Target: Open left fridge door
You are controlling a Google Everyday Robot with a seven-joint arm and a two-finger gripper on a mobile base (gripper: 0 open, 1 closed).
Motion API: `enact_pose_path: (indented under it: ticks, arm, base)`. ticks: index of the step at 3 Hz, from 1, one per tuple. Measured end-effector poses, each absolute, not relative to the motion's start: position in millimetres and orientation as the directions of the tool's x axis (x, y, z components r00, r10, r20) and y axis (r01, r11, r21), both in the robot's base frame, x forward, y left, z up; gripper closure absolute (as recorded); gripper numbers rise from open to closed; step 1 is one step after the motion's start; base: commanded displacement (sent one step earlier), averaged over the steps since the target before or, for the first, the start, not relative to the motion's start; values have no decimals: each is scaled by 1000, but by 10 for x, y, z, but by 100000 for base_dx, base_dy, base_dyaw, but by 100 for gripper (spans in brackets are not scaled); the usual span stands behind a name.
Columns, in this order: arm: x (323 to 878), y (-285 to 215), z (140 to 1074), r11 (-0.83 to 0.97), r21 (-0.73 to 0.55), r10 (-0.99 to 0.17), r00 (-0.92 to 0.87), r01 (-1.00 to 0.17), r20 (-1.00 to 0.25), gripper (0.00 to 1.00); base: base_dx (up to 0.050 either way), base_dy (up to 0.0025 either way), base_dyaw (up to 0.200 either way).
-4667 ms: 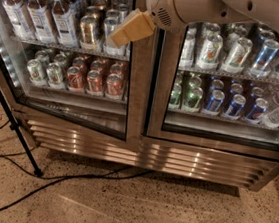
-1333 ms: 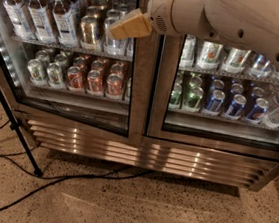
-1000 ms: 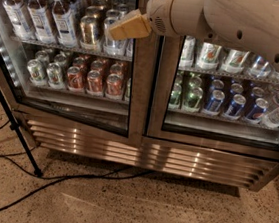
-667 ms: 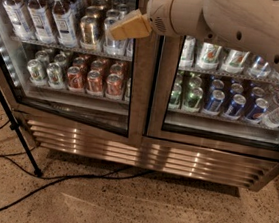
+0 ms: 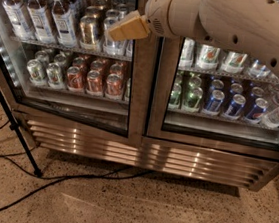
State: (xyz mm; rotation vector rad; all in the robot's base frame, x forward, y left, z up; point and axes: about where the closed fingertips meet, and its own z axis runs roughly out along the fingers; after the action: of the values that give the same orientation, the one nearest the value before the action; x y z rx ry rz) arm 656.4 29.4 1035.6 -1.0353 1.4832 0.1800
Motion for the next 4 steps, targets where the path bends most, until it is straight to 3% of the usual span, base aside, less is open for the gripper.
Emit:
enact_pose_path:
  ticks: [2, 4]
  arm:
    - [6597, 492, 10348, 653, -463, -453, 181, -599, -873, 0]
    - [6606, 209, 10293, 695, -480, -467, 172, -534, -867, 0]
  base:
    - [0, 0, 0]
    - [0, 0, 0]
